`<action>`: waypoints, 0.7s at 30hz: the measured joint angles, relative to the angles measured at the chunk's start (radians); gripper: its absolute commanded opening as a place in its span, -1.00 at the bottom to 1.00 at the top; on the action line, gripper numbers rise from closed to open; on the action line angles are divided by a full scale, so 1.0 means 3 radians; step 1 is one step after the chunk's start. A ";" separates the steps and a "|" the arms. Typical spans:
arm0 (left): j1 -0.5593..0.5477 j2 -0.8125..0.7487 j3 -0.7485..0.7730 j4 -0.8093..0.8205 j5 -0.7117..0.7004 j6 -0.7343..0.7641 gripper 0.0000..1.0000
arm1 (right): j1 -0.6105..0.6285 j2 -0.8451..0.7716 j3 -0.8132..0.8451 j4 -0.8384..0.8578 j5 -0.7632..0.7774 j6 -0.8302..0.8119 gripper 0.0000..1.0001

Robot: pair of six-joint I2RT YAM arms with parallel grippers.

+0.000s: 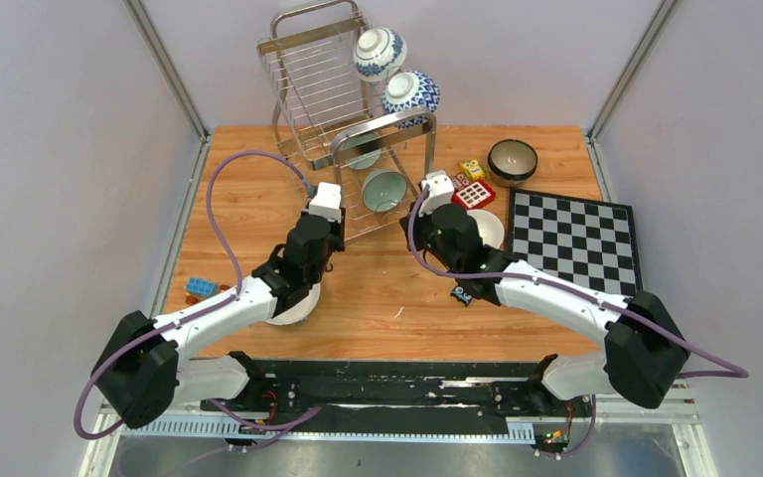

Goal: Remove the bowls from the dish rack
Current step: Adjust the dish rack at the center of the board.

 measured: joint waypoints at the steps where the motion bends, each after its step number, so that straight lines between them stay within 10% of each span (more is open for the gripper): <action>1: 0.0003 0.0001 0.0001 0.0000 0.0001 0.0000 -1.00 | 0.0028 -0.0013 0.0000 -0.0010 0.0001 0.0003 -0.94; 4: 0.0004 0.0000 0.0001 0.0000 0.0008 0.0000 -1.00 | 0.0047 -0.0056 -0.0004 -0.0052 0.0067 -0.0005 -0.73; 9: 0.0031 -0.0092 -0.0081 0.0027 0.0051 -0.0001 -1.00 | 0.0038 -0.0226 -0.0015 -0.0128 0.0305 -0.0178 0.43; 21: 0.0111 -0.0482 -0.0328 -0.0064 0.0075 0.0000 -1.00 | -0.0434 0.0060 0.0209 0.0237 0.0161 -0.0571 0.45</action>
